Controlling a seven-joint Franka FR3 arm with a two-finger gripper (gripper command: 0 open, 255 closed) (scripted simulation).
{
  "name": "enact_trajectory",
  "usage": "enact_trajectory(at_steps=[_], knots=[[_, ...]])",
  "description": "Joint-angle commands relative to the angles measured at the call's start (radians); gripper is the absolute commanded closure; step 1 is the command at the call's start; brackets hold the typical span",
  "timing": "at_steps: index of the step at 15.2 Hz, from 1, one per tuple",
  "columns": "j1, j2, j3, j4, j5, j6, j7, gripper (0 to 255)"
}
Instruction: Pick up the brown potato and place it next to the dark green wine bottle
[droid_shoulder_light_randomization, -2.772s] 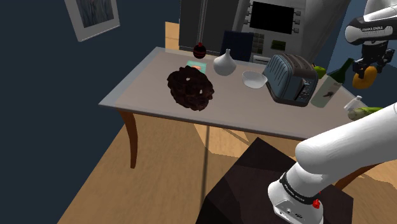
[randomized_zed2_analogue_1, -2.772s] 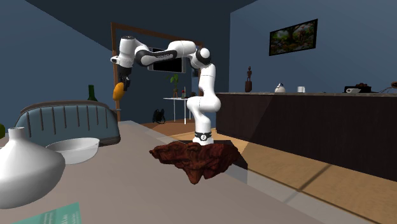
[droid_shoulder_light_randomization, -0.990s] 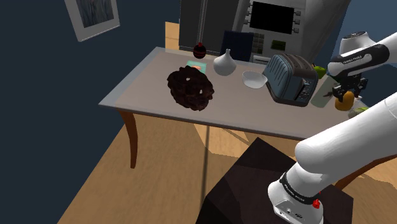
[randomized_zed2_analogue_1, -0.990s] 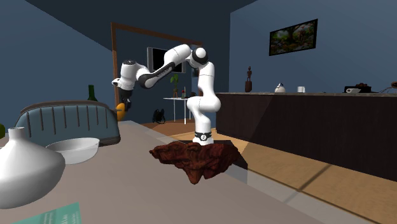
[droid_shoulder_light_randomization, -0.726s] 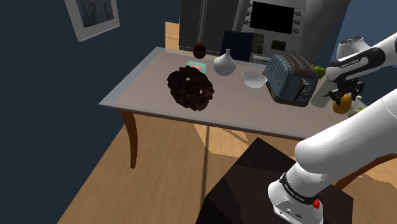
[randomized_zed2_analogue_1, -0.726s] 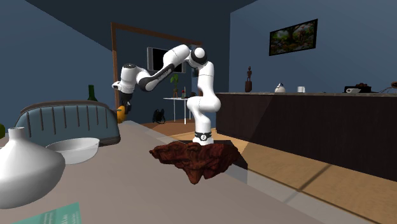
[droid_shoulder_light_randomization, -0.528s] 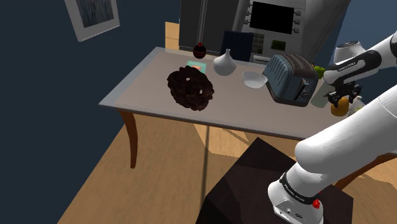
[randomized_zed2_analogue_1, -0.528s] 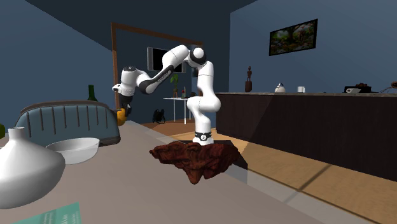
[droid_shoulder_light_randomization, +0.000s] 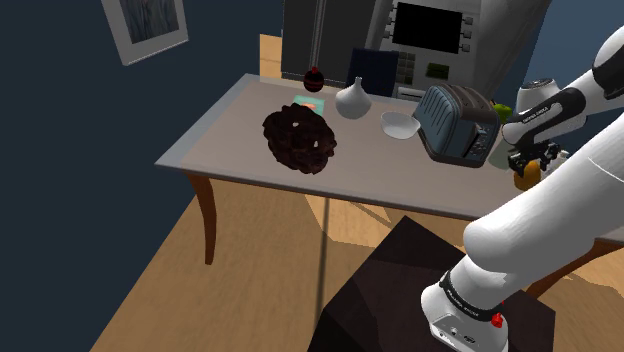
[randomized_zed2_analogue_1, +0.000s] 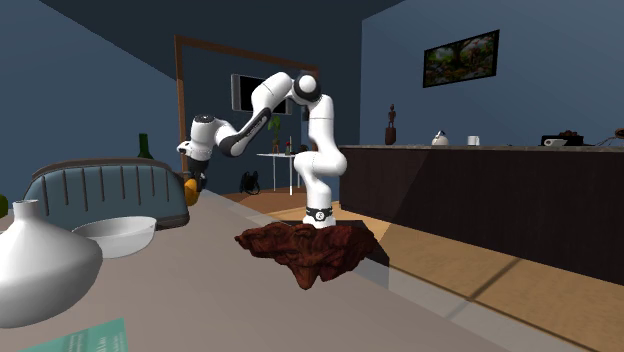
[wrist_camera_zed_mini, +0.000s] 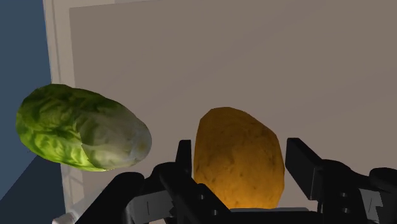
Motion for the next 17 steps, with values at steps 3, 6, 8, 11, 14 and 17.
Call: enact_trajectory(at_steps=[3,6,8,11,14,17], knots=[[-0.005,0.058,-0.012,-0.021,0.001,0.068,0.026,255],[-0.01,0.102,-0.018,-0.031,0.004,0.117,0.041,255],[-0.014,0.131,-0.02,-0.037,0.007,0.148,0.051,255],[-0.014,0.131,-0.019,-0.037,0.007,0.148,0.051,255],[-0.014,0.131,-0.019,-0.037,0.007,0.148,0.051,255],[-0.014,0.131,-0.02,-0.037,0.007,0.148,0.051,0]])
